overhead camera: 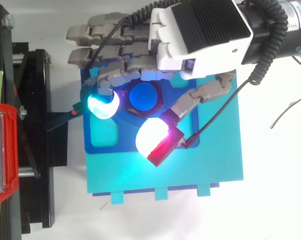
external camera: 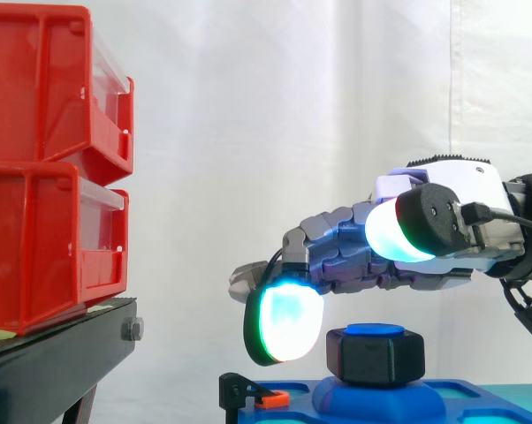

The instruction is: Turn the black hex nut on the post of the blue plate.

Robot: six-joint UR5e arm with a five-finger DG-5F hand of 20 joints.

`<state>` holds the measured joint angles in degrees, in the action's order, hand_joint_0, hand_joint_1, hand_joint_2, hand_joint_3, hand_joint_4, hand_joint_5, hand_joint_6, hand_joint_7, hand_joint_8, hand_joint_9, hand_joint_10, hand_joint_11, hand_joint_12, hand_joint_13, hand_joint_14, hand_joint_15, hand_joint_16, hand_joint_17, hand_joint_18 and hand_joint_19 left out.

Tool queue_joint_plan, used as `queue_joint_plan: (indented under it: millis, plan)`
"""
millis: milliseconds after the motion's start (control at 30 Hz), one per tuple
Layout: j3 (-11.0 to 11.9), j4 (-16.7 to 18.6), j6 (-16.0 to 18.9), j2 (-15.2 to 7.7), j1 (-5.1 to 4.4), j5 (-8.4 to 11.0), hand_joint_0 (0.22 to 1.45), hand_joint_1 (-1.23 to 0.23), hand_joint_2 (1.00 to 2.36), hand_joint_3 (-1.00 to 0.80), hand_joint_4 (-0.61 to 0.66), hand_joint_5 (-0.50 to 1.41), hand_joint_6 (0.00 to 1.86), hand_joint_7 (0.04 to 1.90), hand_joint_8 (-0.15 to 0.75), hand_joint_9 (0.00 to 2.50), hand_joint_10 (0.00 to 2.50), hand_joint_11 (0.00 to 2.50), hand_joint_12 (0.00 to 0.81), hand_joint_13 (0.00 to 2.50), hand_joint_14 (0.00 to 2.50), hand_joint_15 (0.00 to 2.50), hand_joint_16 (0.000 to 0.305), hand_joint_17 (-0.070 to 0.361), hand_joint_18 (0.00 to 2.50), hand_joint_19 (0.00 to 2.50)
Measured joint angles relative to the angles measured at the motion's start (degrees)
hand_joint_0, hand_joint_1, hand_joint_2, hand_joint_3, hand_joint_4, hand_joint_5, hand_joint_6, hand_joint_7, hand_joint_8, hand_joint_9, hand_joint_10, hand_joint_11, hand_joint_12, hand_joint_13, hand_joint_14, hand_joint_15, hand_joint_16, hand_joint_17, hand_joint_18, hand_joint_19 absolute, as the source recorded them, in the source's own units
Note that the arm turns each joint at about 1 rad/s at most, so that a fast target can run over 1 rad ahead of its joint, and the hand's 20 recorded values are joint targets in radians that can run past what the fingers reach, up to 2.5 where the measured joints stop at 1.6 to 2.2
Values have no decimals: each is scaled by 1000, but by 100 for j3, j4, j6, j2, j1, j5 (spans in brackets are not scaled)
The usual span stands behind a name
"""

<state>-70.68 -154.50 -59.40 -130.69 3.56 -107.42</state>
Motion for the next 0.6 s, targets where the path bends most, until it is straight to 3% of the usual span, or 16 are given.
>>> queue_joint_plan:
  millis: [267,600]
  plan:
    - [1,40,98,-159,21,-19,505,-151,1000,-500,307,-174,504,1046,264,241,0,0,353,5,0,0,49,109,0,164]
    - [-3,78,147,-193,32,-41,505,-174,1000,-500,306,-171,504,1039,265,267,0,0,354,31,0,0,49,110,0,135]
